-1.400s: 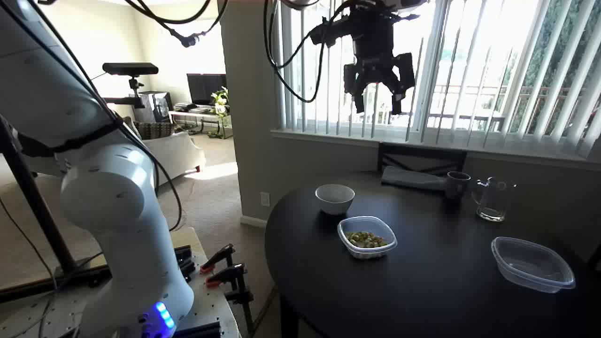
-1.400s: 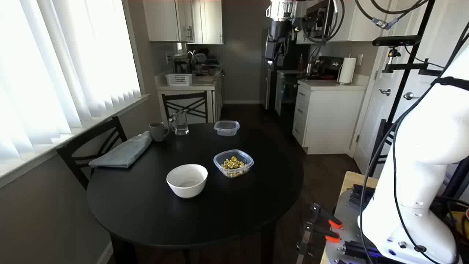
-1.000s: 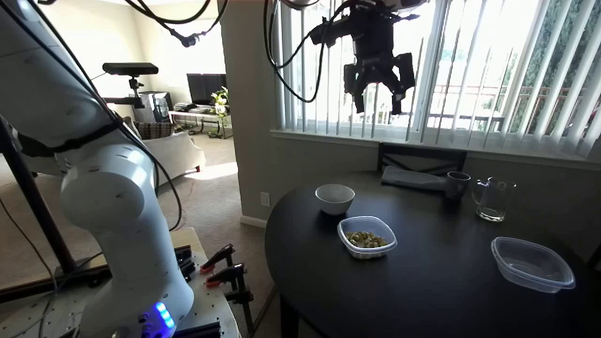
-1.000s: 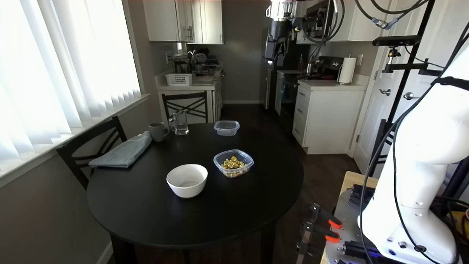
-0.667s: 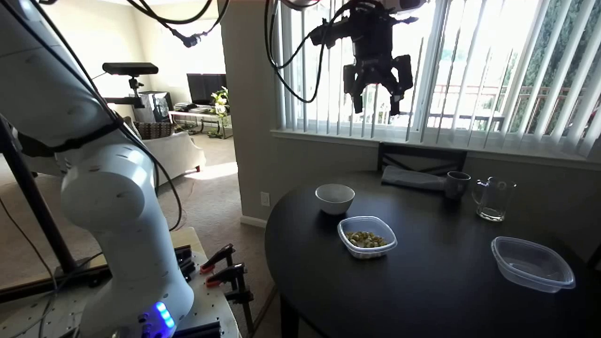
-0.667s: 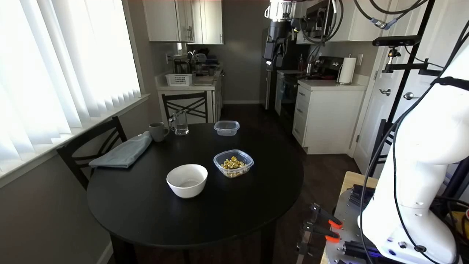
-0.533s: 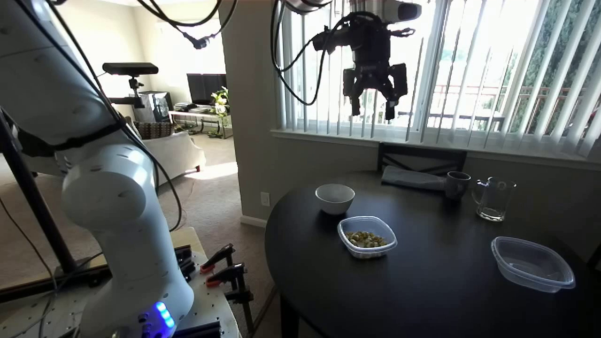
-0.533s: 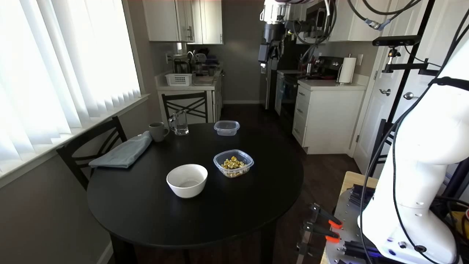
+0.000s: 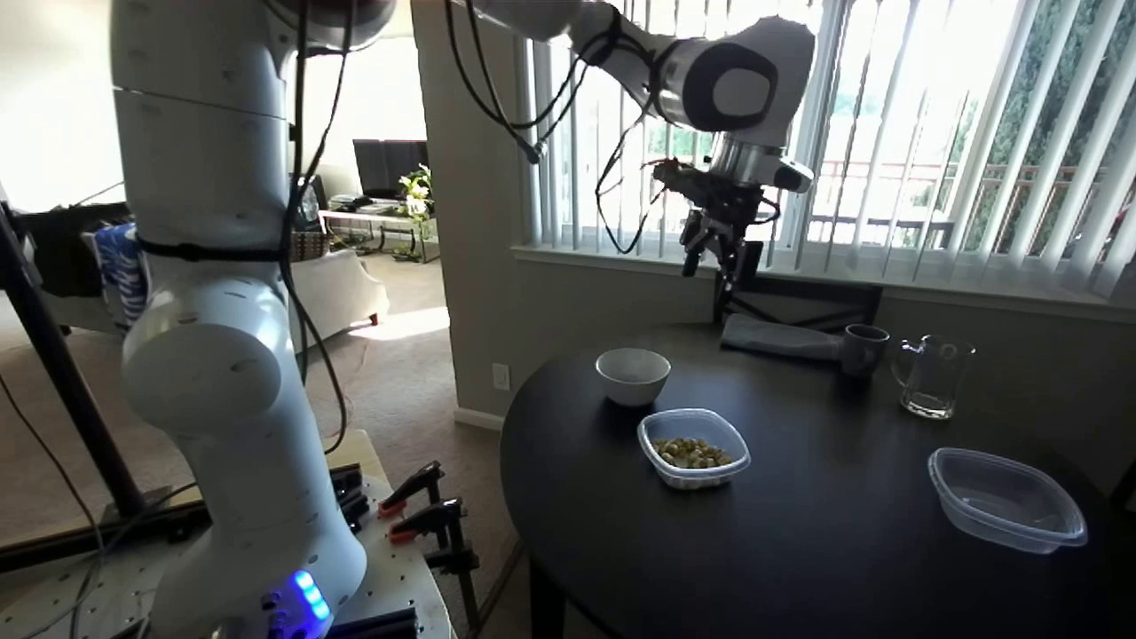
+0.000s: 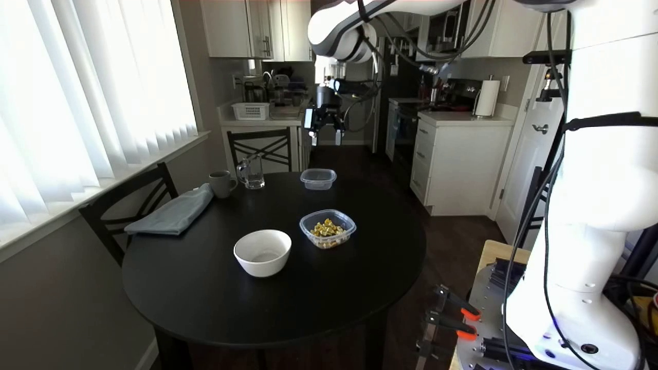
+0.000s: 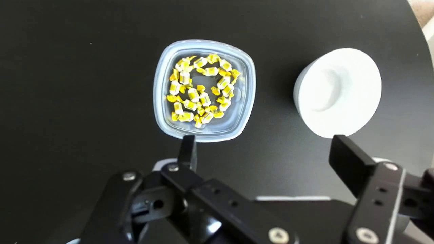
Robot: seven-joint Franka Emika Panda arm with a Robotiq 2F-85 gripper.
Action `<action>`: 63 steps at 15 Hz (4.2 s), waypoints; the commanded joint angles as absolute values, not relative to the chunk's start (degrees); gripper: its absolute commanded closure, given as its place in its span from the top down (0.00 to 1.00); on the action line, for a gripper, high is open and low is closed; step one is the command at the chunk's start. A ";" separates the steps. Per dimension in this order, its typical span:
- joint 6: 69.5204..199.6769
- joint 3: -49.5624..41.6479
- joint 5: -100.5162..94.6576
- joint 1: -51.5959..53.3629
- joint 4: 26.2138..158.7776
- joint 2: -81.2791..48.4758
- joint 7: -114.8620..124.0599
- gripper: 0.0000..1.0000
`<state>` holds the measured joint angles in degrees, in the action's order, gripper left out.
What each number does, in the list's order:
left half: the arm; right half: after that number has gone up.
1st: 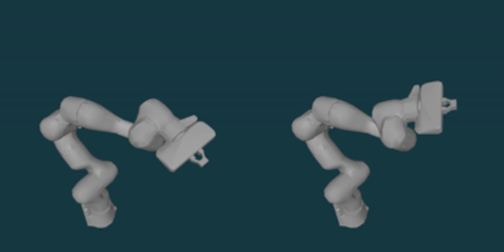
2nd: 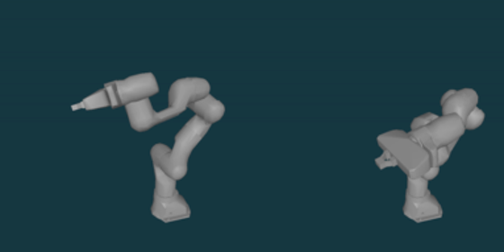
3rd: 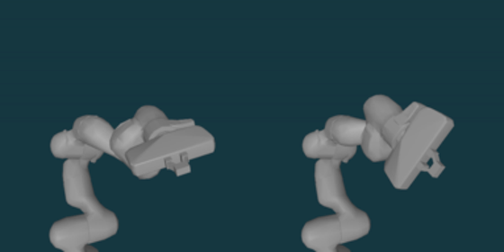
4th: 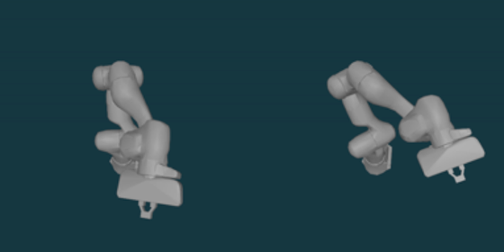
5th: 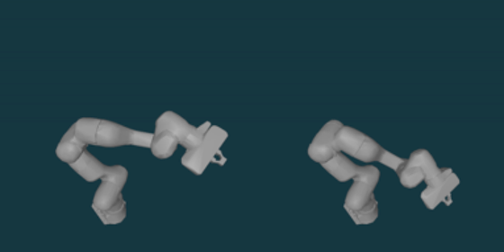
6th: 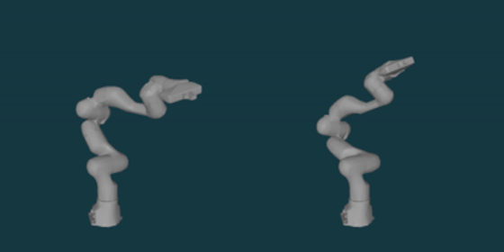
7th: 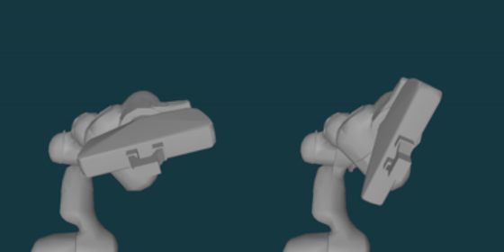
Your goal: Pour the contents in the clear bowl into the white bowl.
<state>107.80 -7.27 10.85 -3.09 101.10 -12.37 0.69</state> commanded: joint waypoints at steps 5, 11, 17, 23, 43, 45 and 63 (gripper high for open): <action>105.18 -6.94 4.62 -3.20 85.77 -29.01 7.90 1.00; 107.02 -5.84 5.21 -4.26 86.51 -29.17 6.64 1.00; 110.78 -5.08 7.08 -4.35 88.39 -30.73 7.55 1.00; 117.92 -3.28 19.66 -6.49 89.70 -39.21 14.24 1.00; 174.10 -4.25 17.78 5.15 118.95 -38.67 15.78 1.00; 179.16 -6.54 17.36 7.75 123.81 -36.79 16.14 1.00; 173.09 -9.79 7.55 12.54 128.14 -28.35 13.66 1.00</action>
<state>177.14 -9.59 9.52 12.96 130.26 -28.73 13.72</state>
